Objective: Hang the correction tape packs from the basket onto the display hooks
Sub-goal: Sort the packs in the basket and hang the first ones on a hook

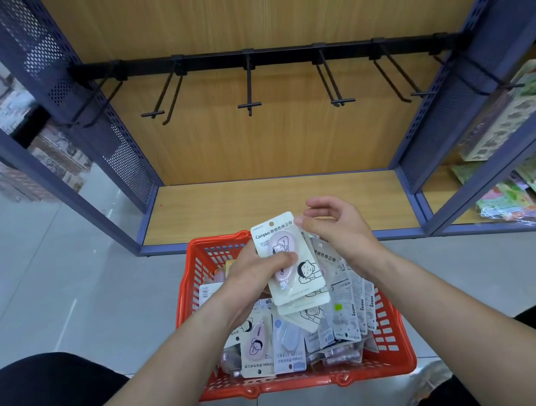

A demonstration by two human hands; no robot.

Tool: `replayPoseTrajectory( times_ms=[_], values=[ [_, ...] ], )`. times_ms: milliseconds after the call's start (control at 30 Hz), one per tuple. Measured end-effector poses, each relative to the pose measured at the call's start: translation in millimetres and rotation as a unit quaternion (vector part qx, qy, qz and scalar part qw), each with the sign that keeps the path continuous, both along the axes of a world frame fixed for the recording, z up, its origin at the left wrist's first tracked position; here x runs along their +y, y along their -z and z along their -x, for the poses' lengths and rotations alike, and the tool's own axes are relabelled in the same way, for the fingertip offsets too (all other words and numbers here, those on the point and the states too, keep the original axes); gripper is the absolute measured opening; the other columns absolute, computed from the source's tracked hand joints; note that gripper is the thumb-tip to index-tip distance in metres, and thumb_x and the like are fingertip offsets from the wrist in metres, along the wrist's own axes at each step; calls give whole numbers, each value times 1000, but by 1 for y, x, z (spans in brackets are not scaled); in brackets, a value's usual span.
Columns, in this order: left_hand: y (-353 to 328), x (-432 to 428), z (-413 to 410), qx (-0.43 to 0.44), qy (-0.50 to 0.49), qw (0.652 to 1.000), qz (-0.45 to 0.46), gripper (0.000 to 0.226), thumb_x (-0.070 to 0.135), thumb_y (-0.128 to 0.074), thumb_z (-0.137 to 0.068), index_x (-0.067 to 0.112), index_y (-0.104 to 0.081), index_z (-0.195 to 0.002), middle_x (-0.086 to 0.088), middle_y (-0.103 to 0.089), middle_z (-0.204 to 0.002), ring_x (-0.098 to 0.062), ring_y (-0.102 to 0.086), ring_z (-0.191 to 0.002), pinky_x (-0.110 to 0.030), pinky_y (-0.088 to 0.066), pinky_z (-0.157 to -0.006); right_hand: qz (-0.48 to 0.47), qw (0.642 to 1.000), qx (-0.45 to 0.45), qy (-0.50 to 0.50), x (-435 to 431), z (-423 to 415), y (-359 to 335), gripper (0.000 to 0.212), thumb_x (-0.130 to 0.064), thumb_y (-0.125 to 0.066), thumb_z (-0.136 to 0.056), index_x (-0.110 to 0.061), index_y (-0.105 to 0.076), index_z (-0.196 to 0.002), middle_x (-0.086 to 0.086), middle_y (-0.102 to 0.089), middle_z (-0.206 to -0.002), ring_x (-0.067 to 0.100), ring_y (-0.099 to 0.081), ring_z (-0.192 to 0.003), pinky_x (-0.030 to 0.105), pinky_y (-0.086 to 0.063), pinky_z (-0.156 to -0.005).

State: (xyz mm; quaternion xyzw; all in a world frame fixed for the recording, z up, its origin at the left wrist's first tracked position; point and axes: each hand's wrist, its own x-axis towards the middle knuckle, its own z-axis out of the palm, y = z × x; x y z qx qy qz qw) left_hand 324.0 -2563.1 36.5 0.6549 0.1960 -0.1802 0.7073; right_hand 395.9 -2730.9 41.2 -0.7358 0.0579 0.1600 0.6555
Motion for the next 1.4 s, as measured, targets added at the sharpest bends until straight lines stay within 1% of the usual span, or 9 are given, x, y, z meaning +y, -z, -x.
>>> replayPoseTrajectory(
  times_ms=[100,233,300,400,533,833,1133,1267,1400],
  values=[
    [2,6,-4,-9,-36,999,-8,32,11,-77,-84,17,-68,-114,-2,-79,-99,-25,-74,-93,-39,-56,-82,-15,997,42,58,-1,0,2,48,-39,-86,-75,-27,-62,-115,-1,-70,-113,20,-72,-102,42,-57,-90],
    [5,10,-4,-10,-47,999,-16,47,15,-81,-78,16,-66,-122,-4,-79,-106,-28,-74,-102,-44,-57,-93,-43,991,129,18,-3,7,3,23,-21,-78,-88,-14,-67,-106,4,-70,-98,20,-69,-79,26,-50,-60],
    [5,9,-4,-17,-47,999,-21,66,28,-86,-61,18,-65,-123,-2,-78,-108,-27,-74,-105,-51,-55,-100,-43,990,135,-20,-5,9,4,19,-10,-76,-87,-10,-70,-105,14,-73,-99,20,-64,-74,27,-51,-64],
    [5,11,-3,-25,-35,999,-15,75,36,-85,-54,20,-65,-125,-1,-78,-111,-27,-73,-106,-55,-53,-102,-19,987,131,-89,-12,7,5,35,13,-66,-84,-11,-69,-109,18,-74,-106,21,-63,-82,30,-49,-74],
    [-2,16,-4,-34,-41,999,-5,49,18,-80,-73,17,-67,-120,-4,-78,-109,-28,-74,-103,-54,-55,-100,-19,981,135,-135,-20,5,2,59,27,-65,-76,-12,-66,-121,12,-73,-94,24,-68,-76,29,-54,-64],
    [-19,44,-13,-63,-103,992,-27,52,10,-85,-79,26,-59,-121,2,-78,-106,-20,-77,-91,-37,-61,-74,-64,996,62,-21,-28,-4,-21,27,5,-80,-78,-14,-75,-97,7,-79,-87,18,-72,-70,29,-56,-58],
    [-28,14,5,-73,28,995,-59,50,17,-88,-76,25,-63,-118,10,-79,-102,-10,-76,-94,-27,-60,-79,-76,997,30,9,-10,4,-38,25,0,-85,-76,-16,-70,-88,5,-74,-74,21,-68,-59,32,-57,-55],
    [-25,4,7,-75,-2,994,-79,49,20,-91,-75,25,-67,-117,7,-79,-103,-15,-76,-95,-46,-60,-91,-66,997,24,35,-3,7,-34,24,-6,-87,-77,-21,-70,-84,5,-74,-73,24,-68,-63,38,-55,-63],
    [-23,0,4,-89,-32,991,-94,47,20,-90,-73,25,-68,-115,7,-79,-100,-16,-76,-94,-50,-60,-91,-69,997,20,34,3,11,-29,23,-13,-81,-86,-22,-59,-88,1,-68,-70,17,-62,-54,25,-48,-49]
  ],
)
